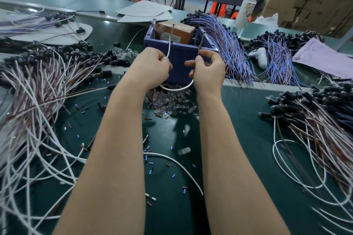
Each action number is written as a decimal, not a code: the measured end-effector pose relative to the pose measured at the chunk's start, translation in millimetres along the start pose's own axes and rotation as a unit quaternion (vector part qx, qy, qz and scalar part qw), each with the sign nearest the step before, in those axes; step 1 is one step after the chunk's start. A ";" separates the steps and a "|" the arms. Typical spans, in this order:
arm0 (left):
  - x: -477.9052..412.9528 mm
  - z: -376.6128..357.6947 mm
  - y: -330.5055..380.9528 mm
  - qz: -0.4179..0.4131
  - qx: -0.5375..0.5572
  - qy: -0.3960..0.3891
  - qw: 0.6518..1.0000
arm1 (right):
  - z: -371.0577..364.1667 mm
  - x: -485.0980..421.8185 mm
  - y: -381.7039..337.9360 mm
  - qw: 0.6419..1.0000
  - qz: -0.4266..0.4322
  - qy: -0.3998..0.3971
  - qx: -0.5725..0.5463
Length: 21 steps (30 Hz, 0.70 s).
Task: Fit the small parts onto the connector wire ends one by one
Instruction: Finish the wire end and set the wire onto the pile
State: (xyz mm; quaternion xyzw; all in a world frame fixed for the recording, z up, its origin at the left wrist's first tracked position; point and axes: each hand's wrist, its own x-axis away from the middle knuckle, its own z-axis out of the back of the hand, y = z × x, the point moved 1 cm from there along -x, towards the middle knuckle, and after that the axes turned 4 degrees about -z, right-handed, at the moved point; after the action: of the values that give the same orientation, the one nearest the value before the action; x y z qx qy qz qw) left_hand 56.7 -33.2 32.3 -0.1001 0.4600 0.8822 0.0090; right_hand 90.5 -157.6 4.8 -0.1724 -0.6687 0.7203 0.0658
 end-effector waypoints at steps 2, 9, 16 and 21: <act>0.6 0.1 0.3 0.002 -0.001 0.002 1.000 | 0.7 -0.3 0.5 1.000 -0.001 0.003 0.000; 1.2 3.3 -1.9 0.022 -0.030 0.011 0.999 | 1.3 0.3 -1.0 1.000 -0.003 -0.017 0.025; 0.9 35.9 -27.0 0.200 -0.112 0.142 0.963 | 55.0 -4.1 -14.6 0.878 -0.049 -0.107 0.464; 4.8 26.9 -2.6 0.050 -0.106 0.138 0.983 | 81.0 10.9 -14.7 0.762 -0.130 -0.247 0.584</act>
State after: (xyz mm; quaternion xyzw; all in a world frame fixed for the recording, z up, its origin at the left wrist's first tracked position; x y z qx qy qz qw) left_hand 47.8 -10.2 44.3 -0.1984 0.3651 0.9030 -0.1095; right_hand 51.1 -228.8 21.3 0.1722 -0.1280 0.9735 0.0790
